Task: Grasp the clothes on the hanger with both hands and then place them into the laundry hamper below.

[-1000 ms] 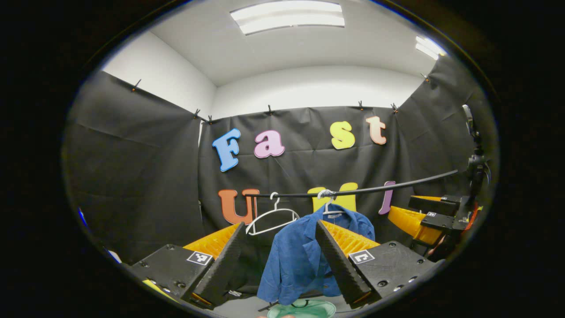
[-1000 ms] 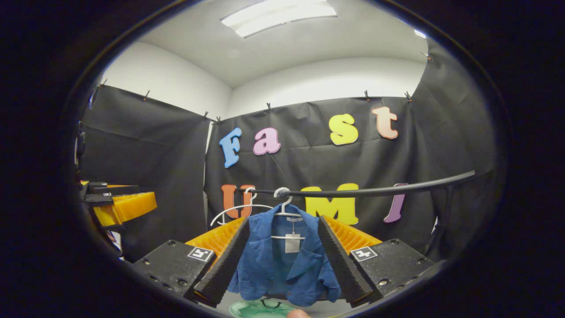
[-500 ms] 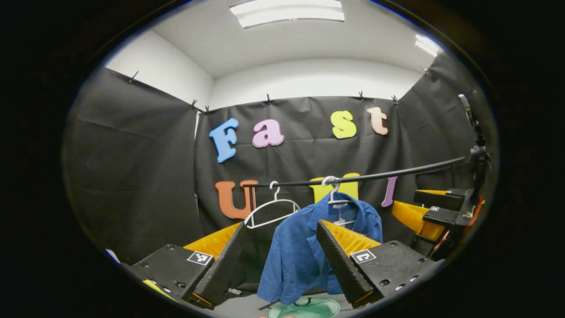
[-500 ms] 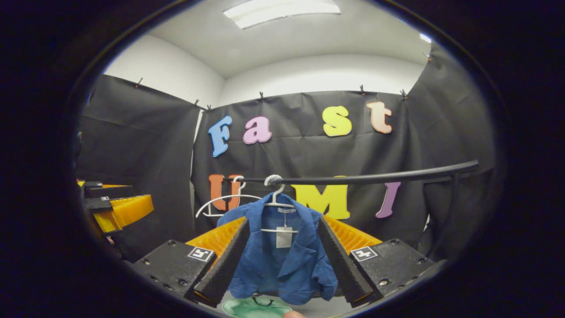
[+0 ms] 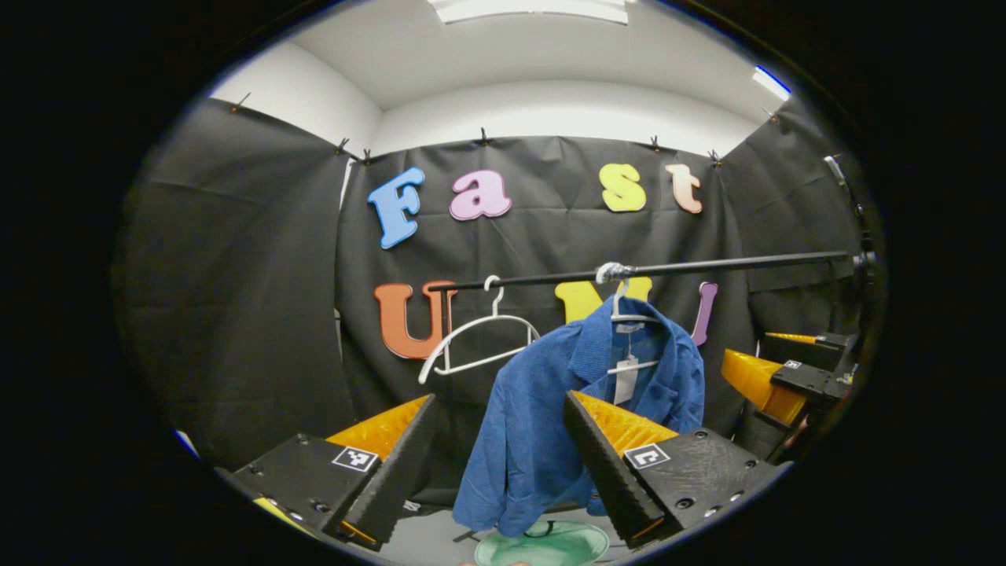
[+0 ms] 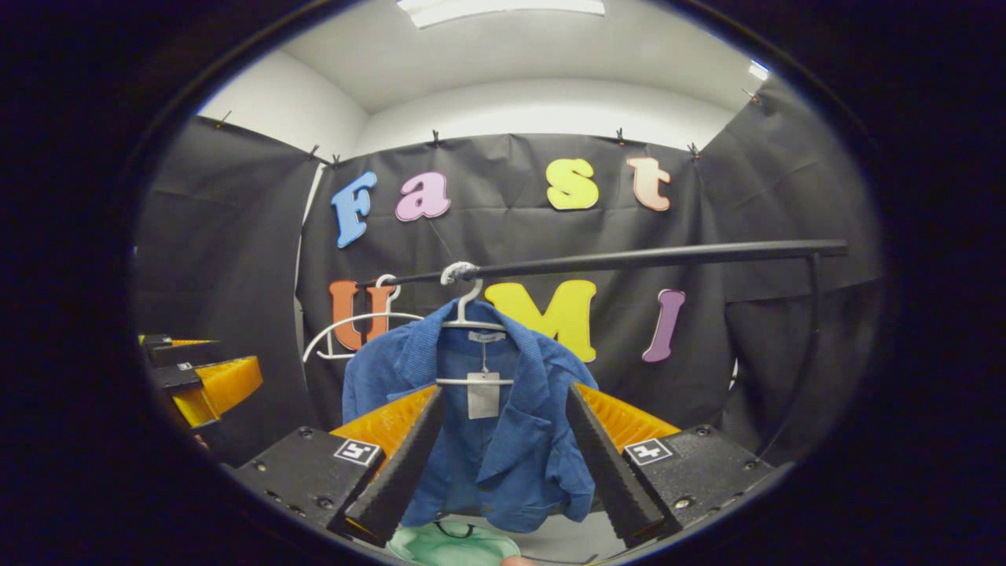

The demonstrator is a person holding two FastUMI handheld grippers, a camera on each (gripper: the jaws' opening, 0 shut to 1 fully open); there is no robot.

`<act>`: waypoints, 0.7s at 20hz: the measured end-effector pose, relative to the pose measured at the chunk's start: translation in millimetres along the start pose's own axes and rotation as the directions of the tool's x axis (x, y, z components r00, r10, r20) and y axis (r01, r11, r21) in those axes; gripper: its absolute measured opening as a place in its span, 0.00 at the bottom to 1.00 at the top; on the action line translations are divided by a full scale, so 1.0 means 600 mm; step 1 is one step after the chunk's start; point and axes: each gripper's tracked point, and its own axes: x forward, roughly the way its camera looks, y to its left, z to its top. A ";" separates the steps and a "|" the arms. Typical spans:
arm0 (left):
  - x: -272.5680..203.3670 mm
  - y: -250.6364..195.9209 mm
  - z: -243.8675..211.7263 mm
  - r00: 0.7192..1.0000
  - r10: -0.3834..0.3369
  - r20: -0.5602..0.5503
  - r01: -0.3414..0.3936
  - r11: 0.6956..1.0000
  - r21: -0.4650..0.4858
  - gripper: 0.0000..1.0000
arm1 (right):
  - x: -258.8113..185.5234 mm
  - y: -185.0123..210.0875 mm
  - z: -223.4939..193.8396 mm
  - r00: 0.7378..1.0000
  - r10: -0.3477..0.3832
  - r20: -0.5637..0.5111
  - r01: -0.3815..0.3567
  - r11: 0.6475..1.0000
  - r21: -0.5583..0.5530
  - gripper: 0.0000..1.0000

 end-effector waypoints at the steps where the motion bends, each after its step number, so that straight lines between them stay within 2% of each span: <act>1: 0.010 -0.012 -0.014 1.000 -0.022 -0.012 0.021 1.000 -0.011 1.00 | 0.012 -0.001 -0.015 1.000 -0.012 -0.019 0.012 1.000 0.005 0.98; 2: 0.019 -0.024 -0.028 0.999 -0.037 -0.029 0.037 0.999 -0.017 0.96 | 0.026 -0.004 -0.028 0.999 -0.015 -0.039 0.016 1.000 0.007 0.99; 3: 0.029 -0.035 -0.039 0.998 -0.046 -0.034 0.046 0.999 -0.017 1.00 | 0.039 -0.008 -0.039 0.999 -0.017 -0.051 0.018 1.000 0.007 0.99; 4: 0.040 -0.043 -0.053 0.997 -0.052 -0.048 0.052 0.999 -0.016 0.95 | 0.050 -0.016 -0.054 0.997 -0.021 -0.070 0.021 1.000 0.004 0.98; 7: 0.075 -0.077 -0.084 0.996 -0.057 -0.070 0.055 0.998 -0.028 0.95 | 0.097 -0.021 -0.091 0.995 0.002 -0.103 0.000 1.000 0.016 0.99; 8: 0.089 -0.086 -0.092 0.996 -0.051 -0.071 0.049 0.998 -0.036 1.00 | 0.116 -0.020 -0.100 0.993 0.014 -0.113 -0.012 1.000 0.020 0.98; 9: 0.102 -0.093 -0.098 0.996 -0.047 -0.070 0.044 0.998 -0.045 0.95 | 0.133 -0.020 -0.109 0.993 0.026 -0.118 -0.024 1.000 0.018 0.98; 10: 0.120 -0.100 -0.104 0.997 -0.036 -0.066 0.032 0.998 -0.055 1.00 | 0.152 -0.022 -0.116 0.992 0.032 -0.123 -0.030 0.999 0.015 0.99; 11: 0.136 -0.105 -0.110 0.998 -0.029 -0.064 0.025 0.998 -0.065 1.00 | 0.170 -0.024 -0.125 0.991 0.036 -0.132 -0.035 0.999 0.013 0.98; 12: 0.151 -0.109 -0.116 0.998 -0.020 -0.064 0.015 0.997 -0.074 0.95 | 0.189 -0.024 -0.132 0.989 0.042 -0.139 -0.040 0.999 0.018 0.98; 13: 0.165 -0.112 -0.122 0.997 -0.012 -0.071 0.006 0.997 -0.082 1.00 | 0.208 -0.025 -0.139 0.988 0.047 -0.149 -0.044 0.999 0.025 0.99; 14: 0.174 -0.116 -0.128 0.997 -0.011 -0.078 0.004 0.996 -0.090 1.00 | 0.226 -0.025 -0.144 0.986 0.051 -0.156 -0.046 0.998 0.034 0.98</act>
